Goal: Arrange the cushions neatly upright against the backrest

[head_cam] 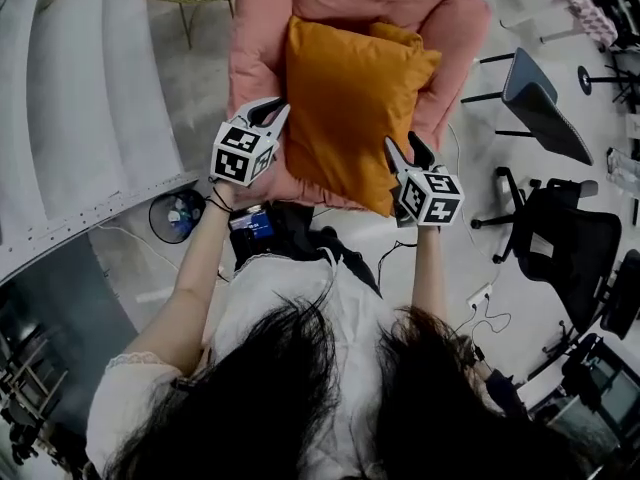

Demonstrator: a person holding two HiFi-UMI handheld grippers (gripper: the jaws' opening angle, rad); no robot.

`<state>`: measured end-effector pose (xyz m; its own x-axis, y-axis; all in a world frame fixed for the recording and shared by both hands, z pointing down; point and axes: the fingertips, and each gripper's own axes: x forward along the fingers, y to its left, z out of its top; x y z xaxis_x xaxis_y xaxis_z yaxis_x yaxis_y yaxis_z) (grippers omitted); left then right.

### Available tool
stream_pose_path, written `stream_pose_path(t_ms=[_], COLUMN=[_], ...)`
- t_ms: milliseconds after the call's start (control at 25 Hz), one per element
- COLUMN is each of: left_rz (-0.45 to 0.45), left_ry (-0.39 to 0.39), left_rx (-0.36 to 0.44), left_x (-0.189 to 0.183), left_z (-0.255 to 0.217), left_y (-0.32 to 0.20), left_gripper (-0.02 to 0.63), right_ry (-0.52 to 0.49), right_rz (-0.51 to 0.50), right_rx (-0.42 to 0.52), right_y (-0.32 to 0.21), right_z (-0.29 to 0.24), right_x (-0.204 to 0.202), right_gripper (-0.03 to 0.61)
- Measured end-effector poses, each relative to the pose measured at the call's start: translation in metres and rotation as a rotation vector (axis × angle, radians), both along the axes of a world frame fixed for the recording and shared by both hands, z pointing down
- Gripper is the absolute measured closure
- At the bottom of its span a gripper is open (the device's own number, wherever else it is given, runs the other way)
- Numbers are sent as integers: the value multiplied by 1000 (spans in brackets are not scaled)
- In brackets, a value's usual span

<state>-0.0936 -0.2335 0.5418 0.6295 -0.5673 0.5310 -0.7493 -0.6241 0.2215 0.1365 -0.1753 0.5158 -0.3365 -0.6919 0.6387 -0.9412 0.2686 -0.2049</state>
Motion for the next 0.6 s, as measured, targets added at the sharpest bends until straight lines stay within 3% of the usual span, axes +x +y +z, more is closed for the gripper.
stream_pose_path(t_ms=[240, 360, 600], left_rz=[44, 48, 78], left_ry=[-31, -17, 62], left_rx=[-108, -180, -344], left_x=[-1, -1, 4], left_z=[59, 88, 142], left_y=[-38, -54, -80], left_gripper=[555, 438, 308], right_ry=[21, 24, 42], right_rz=[-12, 3, 4], right_rx=[-101, -144, -192], right_y=[-30, -40, -51], right_z=[30, 45, 63], right_x=[3, 6, 4], right_gripper=[307, 298, 292])
